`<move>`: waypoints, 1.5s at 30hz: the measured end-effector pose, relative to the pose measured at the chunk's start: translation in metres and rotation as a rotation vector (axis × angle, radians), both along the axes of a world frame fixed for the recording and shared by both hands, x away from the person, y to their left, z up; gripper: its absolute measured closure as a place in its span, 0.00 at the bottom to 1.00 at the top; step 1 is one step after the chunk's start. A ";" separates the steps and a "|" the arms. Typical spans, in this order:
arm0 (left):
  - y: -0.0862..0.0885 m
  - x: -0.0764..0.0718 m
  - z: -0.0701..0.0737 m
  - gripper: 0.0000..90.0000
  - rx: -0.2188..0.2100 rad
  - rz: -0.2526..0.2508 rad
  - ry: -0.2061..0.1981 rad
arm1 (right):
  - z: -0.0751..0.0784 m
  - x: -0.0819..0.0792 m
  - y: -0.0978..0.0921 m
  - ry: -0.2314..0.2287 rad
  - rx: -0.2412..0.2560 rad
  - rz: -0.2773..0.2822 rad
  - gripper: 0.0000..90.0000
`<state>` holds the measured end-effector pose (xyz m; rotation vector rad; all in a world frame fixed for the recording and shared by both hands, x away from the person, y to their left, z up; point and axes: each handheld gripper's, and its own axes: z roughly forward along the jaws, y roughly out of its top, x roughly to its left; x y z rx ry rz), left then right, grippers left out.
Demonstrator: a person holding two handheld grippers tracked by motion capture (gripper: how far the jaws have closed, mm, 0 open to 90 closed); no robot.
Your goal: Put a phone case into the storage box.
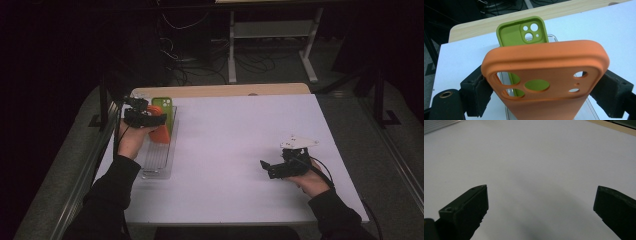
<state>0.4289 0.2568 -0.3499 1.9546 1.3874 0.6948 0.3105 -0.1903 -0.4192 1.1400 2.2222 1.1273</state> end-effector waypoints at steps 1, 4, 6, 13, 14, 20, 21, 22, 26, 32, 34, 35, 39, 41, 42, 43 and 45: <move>-0.001 0.001 -0.001 0.15 0.003 0.005 0.003 | 0.000 0.000 0.000 -0.001 0.000 0.001 0.00; -0.002 0.008 -0.004 0.14 0.020 0.021 0.004 | 0.000 0.000 0.000 -0.005 0.000 0.003 0.00; -0.005 0.012 -0.007 0.14 0.018 0.036 0.004 | 0.001 0.000 0.000 -0.007 0.003 0.001 0.00; -0.004 0.034 -0.017 0.14 0.004 0.062 -0.003 | 0.000 -0.001 0.001 -0.002 0.000 0.005 0.00; -0.004 0.036 -0.019 0.14 -0.004 0.068 -0.005 | 0.000 -0.001 0.001 -0.003 0.000 0.006 0.00; -0.004 0.051 -0.030 0.13 -0.005 0.070 -0.006 | 0.000 -0.001 0.001 -0.004 -0.001 0.006 0.00; -0.004 0.051 -0.031 0.13 -0.003 0.072 0.000 | 0.001 -0.001 0.001 -0.005 0.001 0.007 0.00; -0.004 0.052 -0.032 0.13 -0.006 0.069 -0.003 | 0.001 -0.001 0.001 -0.005 0.001 0.007 0.00; -0.001 0.053 -0.032 0.06 -0.024 0.059 -0.018 | 0.001 -0.001 0.000 -0.010 0.001 0.010 0.00; 0.004 0.045 -0.019 0.02 -0.066 -0.010 -0.043 | 0.002 -0.002 0.000 -0.015 0.001 0.011 0.00; 0.004 0.039 -0.014 0.02 -0.092 -0.062 -0.038 | 0.002 -0.002 0.000 -0.013 0.003 0.010 0.00; 0.004 0.035 -0.012 0.02 -0.096 -0.089 -0.037 | 0.002 -0.002 0.000 -0.010 0.005 0.008 0.00; 0.005 0.020 -0.005 0.01 -0.130 -0.190 -0.032 | 0.003 -0.002 -0.001 -0.018 0.004 0.012 0.00; 0.005 0.009 -0.001 0.00 -0.145 -0.247 -0.040 | 0.004 -0.002 -0.001 -0.017 0.009 0.009 0.00; 0.005 0.005 0.000 0.00 -0.144 -0.266 -0.042 | 0.004 -0.003 -0.002 -0.014 0.012 0.006 0.00; 0.003 -0.001 0.001 0.00 -0.153 -0.296 -0.049 | 0.004 -0.003 -0.002 -0.014 0.012 0.006 0.00; 0.002 -0.010 0.003 0.00 -0.166 -0.331 -0.053 | 0.005 -0.003 -0.002 -0.014 0.015 0.008 0.00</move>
